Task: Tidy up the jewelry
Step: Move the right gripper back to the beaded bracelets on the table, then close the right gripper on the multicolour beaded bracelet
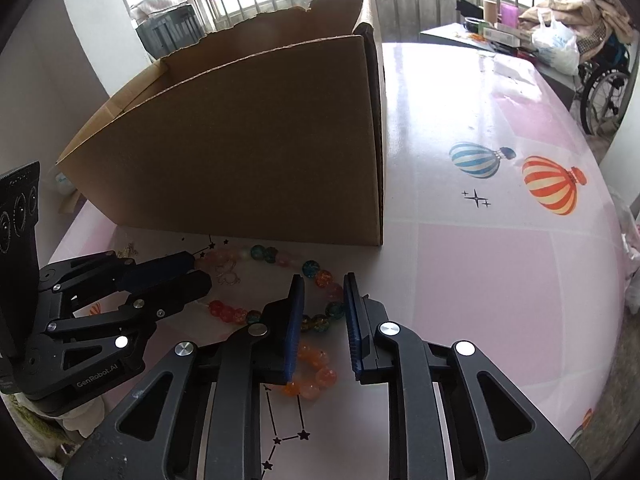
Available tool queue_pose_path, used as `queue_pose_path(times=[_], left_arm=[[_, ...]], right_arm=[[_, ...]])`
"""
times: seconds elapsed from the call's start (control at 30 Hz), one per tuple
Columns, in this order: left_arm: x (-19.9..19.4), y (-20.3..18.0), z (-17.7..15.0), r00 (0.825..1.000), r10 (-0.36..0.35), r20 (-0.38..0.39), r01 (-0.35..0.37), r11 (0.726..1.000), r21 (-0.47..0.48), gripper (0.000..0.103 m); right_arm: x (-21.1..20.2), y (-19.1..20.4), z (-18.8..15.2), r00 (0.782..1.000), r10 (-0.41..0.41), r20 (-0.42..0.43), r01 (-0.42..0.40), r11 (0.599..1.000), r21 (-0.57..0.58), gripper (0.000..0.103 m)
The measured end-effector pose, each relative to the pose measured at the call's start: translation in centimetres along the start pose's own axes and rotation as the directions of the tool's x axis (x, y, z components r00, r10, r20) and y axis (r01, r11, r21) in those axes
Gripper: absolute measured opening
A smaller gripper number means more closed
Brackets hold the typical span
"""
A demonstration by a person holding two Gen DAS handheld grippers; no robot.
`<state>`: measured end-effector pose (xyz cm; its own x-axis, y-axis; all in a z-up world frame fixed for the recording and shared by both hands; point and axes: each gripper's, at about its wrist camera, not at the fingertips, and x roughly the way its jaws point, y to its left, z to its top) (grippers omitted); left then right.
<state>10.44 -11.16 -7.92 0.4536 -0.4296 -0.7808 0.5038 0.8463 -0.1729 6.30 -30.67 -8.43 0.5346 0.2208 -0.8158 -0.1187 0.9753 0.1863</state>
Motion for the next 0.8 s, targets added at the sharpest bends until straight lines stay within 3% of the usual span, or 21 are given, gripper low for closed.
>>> queue_pose_path(times=[0.2, 0.5, 0.6, 0.8], left_arm=[[0.0, 0.2, 0.0, 1.0, 0.022, -0.018, -0.022, 0.999, -0.026, 0.022], [1.3, -1.4, 1.1, 0.995, 0.088, -0.047, -0.088, 0.996, 0.007, 0.022], [1.7, -1.8, 1.1, 0.991, 0.126, -0.042, -0.125, 0.992, 0.022, 0.014], [1.6, -0.3, 0.8, 0.999, 0.019, -0.049, -0.023, 0.997, -0.073, 0.01]], right_arm=[[0.1, 0.3, 0.4, 0.999, -0.035, -0.015, 0.035, 0.999, -0.02, 0.013], [0.4, 1.1, 0.4, 0.999, -0.052, -0.016, 0.051, 0.998, -0.031, 0.013], [0.4, 1.6, 0.3, 0.997, -0.069, -0.017, 0.068, 0.997, -0.046, 0.011], [0.0, 1.6, -0.2, 0.999, -0.04, -0.023, 0.04, 0.999, -0.009, 0.008]])
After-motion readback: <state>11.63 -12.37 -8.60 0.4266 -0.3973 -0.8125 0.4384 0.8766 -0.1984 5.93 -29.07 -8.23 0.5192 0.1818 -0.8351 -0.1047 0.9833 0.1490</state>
